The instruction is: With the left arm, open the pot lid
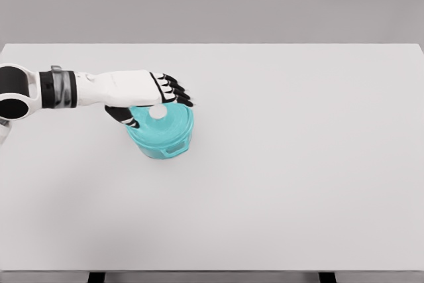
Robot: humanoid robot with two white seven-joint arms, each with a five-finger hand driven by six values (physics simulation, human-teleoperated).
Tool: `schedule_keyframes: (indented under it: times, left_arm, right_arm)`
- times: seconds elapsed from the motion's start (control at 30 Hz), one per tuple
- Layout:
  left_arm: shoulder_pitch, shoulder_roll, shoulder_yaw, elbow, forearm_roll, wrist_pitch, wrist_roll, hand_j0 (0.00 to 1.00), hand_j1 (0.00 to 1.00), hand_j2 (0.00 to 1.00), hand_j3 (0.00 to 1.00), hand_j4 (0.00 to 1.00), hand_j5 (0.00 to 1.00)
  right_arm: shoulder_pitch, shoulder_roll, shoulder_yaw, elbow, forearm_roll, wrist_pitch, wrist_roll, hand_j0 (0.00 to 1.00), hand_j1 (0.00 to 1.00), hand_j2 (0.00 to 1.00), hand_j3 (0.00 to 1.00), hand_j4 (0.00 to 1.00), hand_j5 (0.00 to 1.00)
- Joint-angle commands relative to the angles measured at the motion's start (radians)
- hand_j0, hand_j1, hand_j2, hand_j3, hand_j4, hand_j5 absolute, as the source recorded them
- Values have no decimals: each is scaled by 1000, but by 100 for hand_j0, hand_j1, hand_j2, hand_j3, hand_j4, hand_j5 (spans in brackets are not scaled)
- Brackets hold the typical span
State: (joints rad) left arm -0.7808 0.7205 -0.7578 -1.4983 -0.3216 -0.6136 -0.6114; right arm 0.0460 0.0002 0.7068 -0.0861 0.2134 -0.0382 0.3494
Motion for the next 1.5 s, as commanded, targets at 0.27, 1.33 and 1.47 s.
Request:
schedule_keyframes:
  times: [0.27, 1.33, 1.47]
  left_arm:
    - [-3, -1, 0, 16, -39, 3, 0, 82, 82, 82, 82, 82, 82]
    - [-11, 2, -15, 32, -79, 3, 0, 50, 50, 50, 50, 50, 50]
    - [-23, 40, -9, 24, -77, 3, 0, 41, 41, 41, 41, 41, 41]
  right_arm:
    - [0, 0, 0, 0, 0, 0, 0, 100, 100, 100, 100, 100, 100]
    - [0, 0, 0, 0, 0, 0, 0, 100, 100, 100, 100, 100, 100]
    - [0, 0, 0, 0, 0, 0, 0, 100, 100, 100, 100, 100, 100]
